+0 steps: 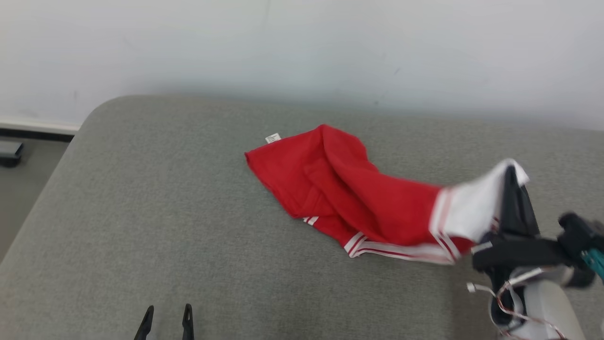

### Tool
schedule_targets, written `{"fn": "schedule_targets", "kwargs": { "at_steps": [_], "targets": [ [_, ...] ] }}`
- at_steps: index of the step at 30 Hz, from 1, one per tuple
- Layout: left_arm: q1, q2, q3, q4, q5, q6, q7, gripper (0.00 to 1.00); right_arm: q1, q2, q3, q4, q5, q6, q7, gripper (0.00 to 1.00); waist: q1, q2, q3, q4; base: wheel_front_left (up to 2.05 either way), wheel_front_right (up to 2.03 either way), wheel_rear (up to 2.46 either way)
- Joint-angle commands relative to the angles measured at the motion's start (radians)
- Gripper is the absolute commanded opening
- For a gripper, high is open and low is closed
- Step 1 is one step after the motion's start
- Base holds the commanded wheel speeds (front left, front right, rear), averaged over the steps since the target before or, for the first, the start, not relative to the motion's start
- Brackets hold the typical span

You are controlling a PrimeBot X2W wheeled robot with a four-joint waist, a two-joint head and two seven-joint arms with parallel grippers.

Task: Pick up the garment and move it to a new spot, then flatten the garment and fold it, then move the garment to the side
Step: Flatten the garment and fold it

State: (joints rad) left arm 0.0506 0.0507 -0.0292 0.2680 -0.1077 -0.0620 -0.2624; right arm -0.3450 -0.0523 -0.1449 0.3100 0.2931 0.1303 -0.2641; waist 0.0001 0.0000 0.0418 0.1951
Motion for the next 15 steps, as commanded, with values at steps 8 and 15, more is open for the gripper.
{"fn": "schedule_targets", "kwargs": {
  "at_steps": [8, 15],
  "targets": [
    [0.033, -0.001, 0.022, 0.018, 0.005, -0.011, -0.004, 1.0, 0.114, 0.003, -0.191, 0.168, -0.135, 0.0, 0.001, 1.0, -0.0001, 0.0, -0.045, -0.075, 0.0, 0.0, 0.0],
    [0.027, -0.001, 0.016, 0.023, -0.003, -0.008, -0.004, 1.0, 0.145, 0.002, -0.206, 0.183, -0.203, 0.0, 0.001, 1.0, -0.0001, 0.0, -0.044, -0.116, 0.0, 0.0, 0.0]
  ]
}}
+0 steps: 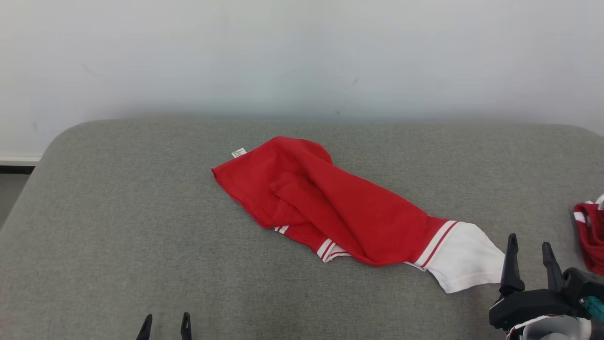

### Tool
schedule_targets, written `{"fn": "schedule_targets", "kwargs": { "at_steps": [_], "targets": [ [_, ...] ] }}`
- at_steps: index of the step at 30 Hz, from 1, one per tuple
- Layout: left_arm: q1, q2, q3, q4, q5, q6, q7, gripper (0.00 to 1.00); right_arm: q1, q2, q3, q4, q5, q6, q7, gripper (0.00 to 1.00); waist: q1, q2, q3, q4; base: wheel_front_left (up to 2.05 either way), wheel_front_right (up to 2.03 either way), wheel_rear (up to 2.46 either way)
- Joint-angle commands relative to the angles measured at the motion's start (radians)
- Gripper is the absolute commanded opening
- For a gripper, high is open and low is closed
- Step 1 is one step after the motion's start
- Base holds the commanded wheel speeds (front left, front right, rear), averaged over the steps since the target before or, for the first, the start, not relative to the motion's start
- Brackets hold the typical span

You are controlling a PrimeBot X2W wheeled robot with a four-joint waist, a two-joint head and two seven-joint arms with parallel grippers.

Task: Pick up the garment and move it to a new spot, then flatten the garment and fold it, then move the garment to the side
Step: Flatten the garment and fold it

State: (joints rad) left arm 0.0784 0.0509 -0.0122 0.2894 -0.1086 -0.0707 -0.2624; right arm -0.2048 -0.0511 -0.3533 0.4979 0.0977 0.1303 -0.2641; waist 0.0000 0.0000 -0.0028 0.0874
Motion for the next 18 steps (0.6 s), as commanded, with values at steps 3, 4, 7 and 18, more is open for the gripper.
{"fn": "schedule_targets", "kwargs": {
  "at_steps": [3, 4, 7, 18],
  "targets": [
    [-0.005, -0.001, -0.007, 0.003, -0.007, 0.004, -0.004, 1.0, 0.01, 0.001, 0.031, -0.006, -0.001, 0.0, 0.001, 1.0, 0.0, 0.0, 0.004, -0.017, 0.0, 0.0, 0.0],
    [-0.005, -0.001, -0.009, 0.004, -0.009, 0.006, -0.004, 1.0, 0.013, 0.001, 0.042, -0.001, 0.006, 0.0, 0.001, 1.0, 0.0, 0.0, 0.005, -0.018, 0.0, 0.0, 0.0],
    [-0.007, -0.001, -0.017, 0.003, -0.015, 0.007, -0.004, 1.0, 0.024, 0.001, 0.078, 0.032, 0.015, 0.0, 0.001, 1.0, 0.0, 0.0, 0.011, -0.02, 0.0, 0.0, 0.0],
    [-0.038, -0.001, -0.04, -0.011, -0.025, 0.016, -0.004, 1.0, 0.004, 0.0, 0.219, 0.125, -0.059, 0.0, 0.001, 1.0, 0.0, 0.0, 0.069, 0.004, 0.0, 0.0, 0.0]
  ]
}}
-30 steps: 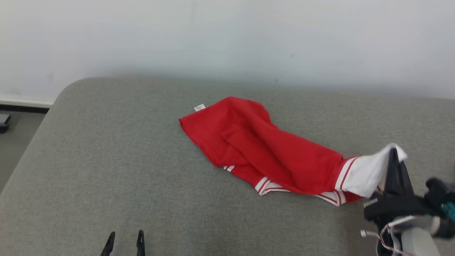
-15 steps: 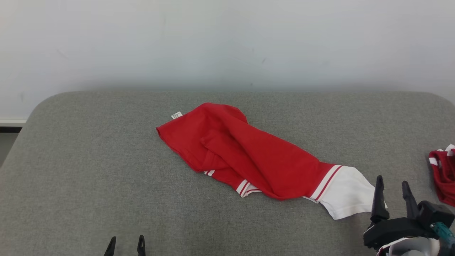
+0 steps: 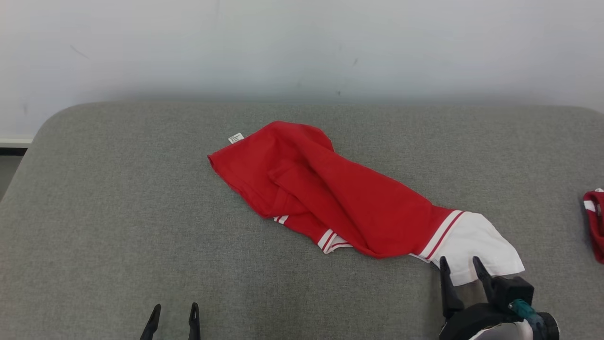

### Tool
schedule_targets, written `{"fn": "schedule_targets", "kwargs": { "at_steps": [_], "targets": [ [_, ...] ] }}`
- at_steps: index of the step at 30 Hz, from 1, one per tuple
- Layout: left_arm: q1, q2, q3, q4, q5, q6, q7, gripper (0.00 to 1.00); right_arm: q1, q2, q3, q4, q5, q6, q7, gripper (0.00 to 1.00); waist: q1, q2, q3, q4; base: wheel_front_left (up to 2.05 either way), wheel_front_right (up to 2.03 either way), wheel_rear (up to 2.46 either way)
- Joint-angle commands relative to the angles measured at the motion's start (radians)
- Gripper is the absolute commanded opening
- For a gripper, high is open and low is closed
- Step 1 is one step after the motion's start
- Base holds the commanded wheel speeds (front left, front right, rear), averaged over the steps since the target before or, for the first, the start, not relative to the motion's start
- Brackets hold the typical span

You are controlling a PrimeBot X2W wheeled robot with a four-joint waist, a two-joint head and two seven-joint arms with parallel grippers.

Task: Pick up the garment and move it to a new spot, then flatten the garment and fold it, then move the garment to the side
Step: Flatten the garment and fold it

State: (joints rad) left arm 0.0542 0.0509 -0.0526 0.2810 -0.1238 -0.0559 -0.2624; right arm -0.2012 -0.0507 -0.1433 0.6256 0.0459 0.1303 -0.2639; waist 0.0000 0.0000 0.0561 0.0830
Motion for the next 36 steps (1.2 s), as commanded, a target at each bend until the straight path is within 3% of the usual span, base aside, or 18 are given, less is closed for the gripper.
{"fn": "schedule_targets", "kwargs": {
  "at_steps": [1, 12, 20, 31, 32, 36],
  "targets": [
    [-0.016, -0.001, -0.002, -0.002, -0.011, 0.001, -0.004, 1.0, 0.003, 0.0, 0.026, -0.004, -0.017, 0.0, 0.0, 1.0, 0.0, 0.0, 0.014, 0.011, 0.0, 0.0, 0.0],
    [-0.021, -0.001, -0.009, 0.0, -0.024, 0.011, -0.004, 1.0, -0.02, -0.023, 0.106, 0.023, -0.101, 0.0, 0.0, 1.0, 0.0, 0.0, 0.029, 0.024, 0.0, 0.0, 0.0],
    [-0.037, -0.001, -0.024, 0.002, -0.034, 0.019, -0.004, 1.0, -0.061, -0.037, 0.229, 0.001, -0.125, 0.0, 0.001, 1.0, 0.0, 0.0, 0.048, 0.038, 0.0, 0.0, 0.0],
    [-0.047, -0.001, -0.041, 0.006, -0.053, 0.031, -0.004, 1.0, -0.145, -0.062, 0.358, 0.075, -0.143, 0.0, 0.001, 1.0, 0.0, 0.0, 0.074, 0.072, 0.0, 0.0, 0.0],
    [-0.048, -0.001, -0.042, 0.005, -0.055, 0.032, -0.004, 1.0, -0.151, -0.064, 0.362, 0.088, -0.143, 0.0, 0.001, 0.96, 0.0, 0.0, 0.075, 0.074, 0.0, 0.0, 0.0],
    [-0.049, -0.001, -0.045, 0.001, -0.062, 0.036, -0.004, 1.0, -0.172, -0.068, 0.36, 0.132, -0.134, 0.0, 0.0, 0.63, 0.0, 0.0, 0.081, 0.083, 0.0, 0.0, 0.0]
  ]
}}
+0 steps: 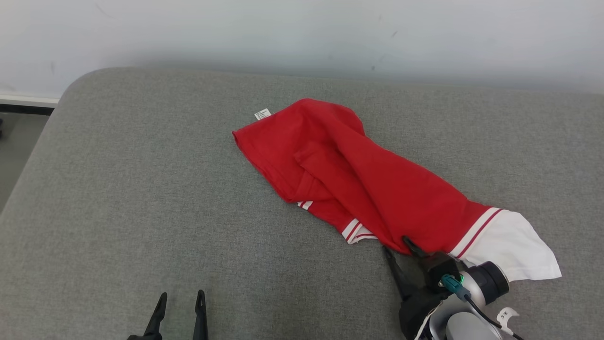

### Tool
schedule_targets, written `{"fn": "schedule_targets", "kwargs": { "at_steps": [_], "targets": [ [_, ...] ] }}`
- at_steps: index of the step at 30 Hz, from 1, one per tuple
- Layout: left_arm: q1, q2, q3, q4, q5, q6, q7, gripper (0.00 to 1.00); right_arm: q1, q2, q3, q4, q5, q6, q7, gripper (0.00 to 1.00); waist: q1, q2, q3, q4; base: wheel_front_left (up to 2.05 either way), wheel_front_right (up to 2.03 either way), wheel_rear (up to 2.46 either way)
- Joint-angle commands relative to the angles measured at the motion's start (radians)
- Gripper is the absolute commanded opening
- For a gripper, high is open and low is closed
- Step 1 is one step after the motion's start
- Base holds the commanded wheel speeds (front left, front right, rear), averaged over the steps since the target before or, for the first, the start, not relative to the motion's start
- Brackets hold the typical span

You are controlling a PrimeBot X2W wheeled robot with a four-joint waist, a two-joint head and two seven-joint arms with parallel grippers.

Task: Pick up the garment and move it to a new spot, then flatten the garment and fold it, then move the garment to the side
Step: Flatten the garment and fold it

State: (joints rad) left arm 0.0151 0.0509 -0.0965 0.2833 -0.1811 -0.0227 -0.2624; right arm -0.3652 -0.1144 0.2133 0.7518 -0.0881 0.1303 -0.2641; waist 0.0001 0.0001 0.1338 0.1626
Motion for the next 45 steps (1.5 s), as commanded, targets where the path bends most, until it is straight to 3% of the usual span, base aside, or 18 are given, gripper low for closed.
{"fn": "schedule_targets", "kwargs": {
  "at_steps": [1, 2, 4, 6, 13, 18, 22, 27, 36, 37, 38, 40, 45],
  "targets": [
    [-0.01, -0.001, -0.001, -0.003, -0.006, 0.004, -0.004, 1.0, -0.014, -0.004, 0.005, 0.012, 0.0, 0.0, 0.001, 0.5, -0.0001, -0.0001, 0.005, 0.004, 0.0, 0.0, 0.0],
    [-0.01, -0.001, -0.002, -0.004, -0.006, 0.005, -0.004, 1.0, -0.019, -0.005, 0.007, 0.016, 0.001, 0.0, 0.001, 0.47, -0.0001, -0.0001, 0.007, 0.005, 0.0, 0.0, 0.0],
    [-0.011, -0.001, -0.002, -0.005, -0.01, 0.007, -0.004, 1.0, -0.026, -0.01, 0.009, 0.027, -0.002, 0.0, 0.001, 0.27, -0.0001, -0.0001, 0.011, 0.005, 0.0, 0.0, 0.0],
    [-0.012, -0.001, -0.004, -0.005, -0.012, 0.011, -0.004, 1.0, -0.032, -0.01, 0.007, 0.044, 0.004, 0.0, 0.001, 0.0, -0.0001, -0.0001, 0.014, 0.005, 0.0, 0.0, 0.0],
    [-0.021, -0.001, -0.004, -0.005, -0.016, 0.014, -0.004, 1.0, -0.082, -0.022, -0.024, -0.02, 0.065, 0.0, 0.001, 0.0, -0.0001, -0.0001, 0.025, 0.004, 0.0, 0.0, 0.0],
    [-0.028, -0.001, -0.011, -0.012, -0.009, 0.011, -0.004, 1.0, -0.14, -0.064, -0.075, -0.122, 0.105, 0.0, 0.001, 0.0, -0.0001, -0.0001, 0.035, 0.01, 0.0, 0.0, 0.0],
    [-0.037, -0.001, -0.02, -0.013, -0.003, 0.006, -0.004, 1.0, -0.199, -0.11, -0.112, -0.128, 0.105, 0.0, 0.001, 0.0, -0.0001, -0.0001, 0.044, 0.026, 0.0, 0.0, 0.0],
    [-0.059, -0.001, -0.046, -0.015, 0.005, -0.004, -0.004, 1.0, -0.32, -0.211, -0.176, -0.03, 0.051, 0.0, 0.001, 0.0, -0.0001, -0.0001, 0.075, 0.081, 0.0, 0.0, 0.0],
    [-0.072, -0.001, -0.105, -0.008, 0.016, -0.009, -0.004, 1.0, -0.518, -0.358, -0.43, 0.215, -0.109, 0.0, 0.018, 0.0, -0.0001, -0.0001, 0.14, 0.198, 0.0, 0.0, 0.0],
    [-0.075, -0.001, -0.112, -0.012, 0.016, -0.007, -0.004, 1.0, -0.542, -0.386, -0.511, 0.25, -0.154, 0.0, 0.049, 0.58, -0.0001, -0.0001, 0.154, 0.216, 0.0, 0.0, 0.0],
    [-0.075, -0.001, -0.113, -0.014, 0.014, -0.005, -0.004, 1.0, -0.548, -0.389, -0.544, 0.265, -0.182, 0.0, 0.073, 1.0, -0.0001, -0.0001, 0.158, 0.222, 0.0, 0.0, 0.0],
    [-0.075, -0.001, -0.114, -0.018, 0.01, -0.002, -0.004, 1.0, -0.563, -0.382, -0.61, 0.265, -0.222, 0.0, 0.067, 1.0, -0.0001, -0.0001, 0.164, 0.229, 0.0, 0.0, 0.0],
    [-0.065, -0.002, -0.107, -0.016, 0.003, 0.011, -0.004, 1.0, -0.554, -0.305, -0.648, 0.278, -0.283, 0.0, 0.018, 1.0, -0.0001, -0.0001, 0.155, 0.202, 0.0, 0.0, 0.0]
  ]
}}
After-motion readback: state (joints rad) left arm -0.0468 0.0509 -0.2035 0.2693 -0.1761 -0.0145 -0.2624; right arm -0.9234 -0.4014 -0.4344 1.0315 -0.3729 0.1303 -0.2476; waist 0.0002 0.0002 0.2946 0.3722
